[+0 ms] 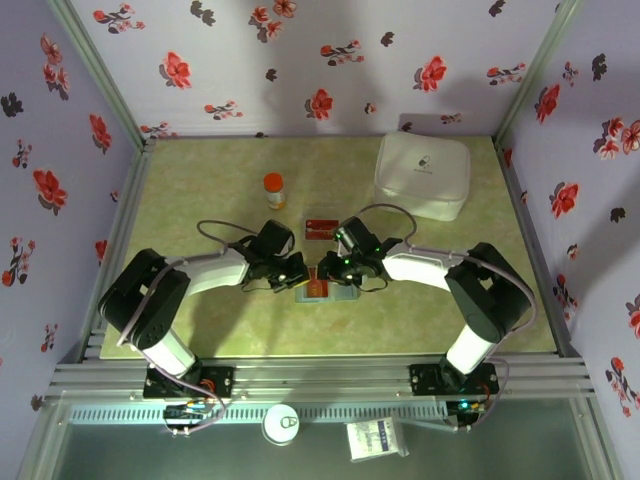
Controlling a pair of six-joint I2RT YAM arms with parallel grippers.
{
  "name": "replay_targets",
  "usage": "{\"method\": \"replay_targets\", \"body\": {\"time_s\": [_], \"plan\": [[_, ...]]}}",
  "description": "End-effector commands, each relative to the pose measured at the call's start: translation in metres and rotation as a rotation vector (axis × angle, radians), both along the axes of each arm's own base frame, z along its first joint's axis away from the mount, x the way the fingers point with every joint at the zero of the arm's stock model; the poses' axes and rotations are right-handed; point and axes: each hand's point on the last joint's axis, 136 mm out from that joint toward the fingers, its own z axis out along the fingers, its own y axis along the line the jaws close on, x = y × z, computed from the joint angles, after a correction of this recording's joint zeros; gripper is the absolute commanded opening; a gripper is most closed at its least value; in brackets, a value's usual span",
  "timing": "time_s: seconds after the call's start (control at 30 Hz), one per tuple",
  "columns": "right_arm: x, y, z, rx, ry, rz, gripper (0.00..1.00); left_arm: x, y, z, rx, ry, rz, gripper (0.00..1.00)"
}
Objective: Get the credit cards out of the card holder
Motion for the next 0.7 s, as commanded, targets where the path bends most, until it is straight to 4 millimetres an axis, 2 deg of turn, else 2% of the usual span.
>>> {"method": "replay_targets", "body": {"time_s": [0.0,0.17,0.33,0.67], "plan": [[-0.007,0.003,-0.009,0.014,0.034,0.008,0.24,-0.004,0.008,-0.009,0.053,0.001,-0.019,0.00],[-0.009,0.004,-0.018,0.010,0.062,0.014,0.24,-0.006,0.012,-0.015,0.077,0.008,-0.018,0.00],[-0.009,-0.005,-0.027,-0.049,0.058,0.001,0.24,-0.006,0.011,-0.013,0.076,0.006,-0.022,0.00],[-0.002,-0.010,-0.020,-0.089,0.013,0.008,0.24,-0.006,0.013,-0.012,0.077,0.002,-0.018,0.00]]}}
